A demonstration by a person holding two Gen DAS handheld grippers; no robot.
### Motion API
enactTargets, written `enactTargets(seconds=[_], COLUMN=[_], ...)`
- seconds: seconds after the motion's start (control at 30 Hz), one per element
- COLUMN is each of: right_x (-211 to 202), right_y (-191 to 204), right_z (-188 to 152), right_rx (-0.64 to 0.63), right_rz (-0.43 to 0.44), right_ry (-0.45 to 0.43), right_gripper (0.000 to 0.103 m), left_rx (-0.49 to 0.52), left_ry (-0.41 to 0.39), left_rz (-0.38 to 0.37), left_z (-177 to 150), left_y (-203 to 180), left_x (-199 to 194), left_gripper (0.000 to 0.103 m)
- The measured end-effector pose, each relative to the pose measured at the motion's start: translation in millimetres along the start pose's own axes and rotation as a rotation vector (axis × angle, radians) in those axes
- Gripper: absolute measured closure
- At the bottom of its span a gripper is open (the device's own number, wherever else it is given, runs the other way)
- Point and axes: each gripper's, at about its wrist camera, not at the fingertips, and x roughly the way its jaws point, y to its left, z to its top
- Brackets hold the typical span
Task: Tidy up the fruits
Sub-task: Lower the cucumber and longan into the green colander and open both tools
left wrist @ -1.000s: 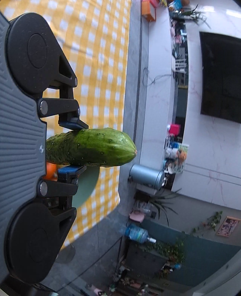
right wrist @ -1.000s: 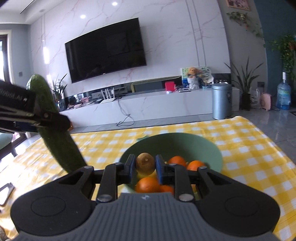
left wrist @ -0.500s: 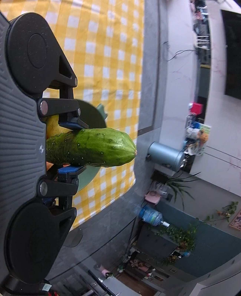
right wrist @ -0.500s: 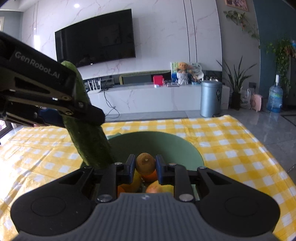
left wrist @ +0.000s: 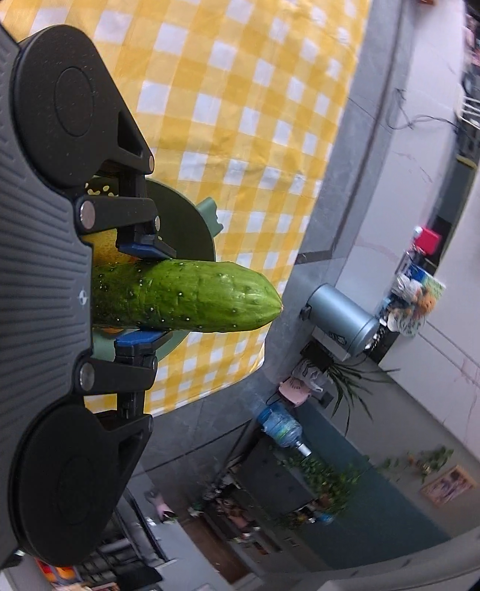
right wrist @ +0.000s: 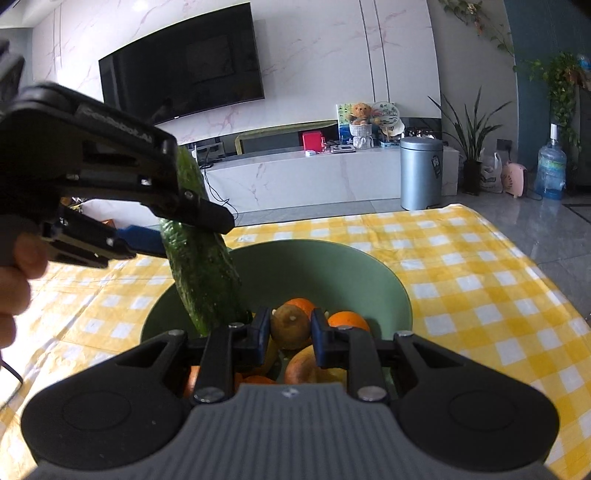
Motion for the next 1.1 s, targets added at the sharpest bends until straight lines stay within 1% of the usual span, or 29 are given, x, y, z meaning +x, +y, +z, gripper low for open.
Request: enactTargets(seconds=[0.2, 0.43, 0.47, 0.53, 0.63, 0.8, 1.0, 1.03, 1.1], right_x=[5.3, 9.8, 10.3, 12.6, 12.8, 11.5, 9.2, 8.4, 7.9], right_y=[-2.7, -3.6, -4.4, -8.7, -10.2, -12.0, -8.8, -8.3, -9.6], right_z=[-1.1, -2.1, -2.3, -2.1, -2.3, -2.6, -3.4, -3.4, -3.3], right_rx=[0.01, 0.008, 0.01, 0.033, 0.042, 0.049, 0.034, 0.032, 0.034], right_rz=[-0.007, -0.025, -0.036, -0.038, -0.04, -0.05, -0.059, -0.061, -0.067], right_ry=[0.018, 0.023, 0.026, 0.032, 0.033, 0.018, 0.01, 0.006, 0.004], right_gripper=[0.083, 0.083, 0.083, 0.083, 0.083, 0.083, 0.082, 0.081, 0.075], left_rx=[-0.046, -0.031, -0.024, 0.004, 0.048, 0.052, 0.129, 0.137, 0.148], left_ry=[0.046, 0.098, 0.099, 0.085, 0.077, 0.053, 0.025, 0.027, 0.032], left_rz=[-0.008, 0.054, 0.046, 0.032, 0.047, 0.028, 0.067, 0.074, 0.088], left_z=[3.7, 2.3, 0.3, -3.5, -6.3, -8.6, -13.0, -13.6, -15.2], left_y=[7.1, 3.4, 2.6, -2.5, -9.8, -11.8, -20.7, -21.2, -21.7], left_x=[19.3, 36.9, 38.0, 35.8, 31.6, 16.4, -4.0, -6.4, -11.2], left_gripper=[0.06, 0.057, 0.055, 0.055, 0.055, 0.055, 0.053, 0.053, 0.053])
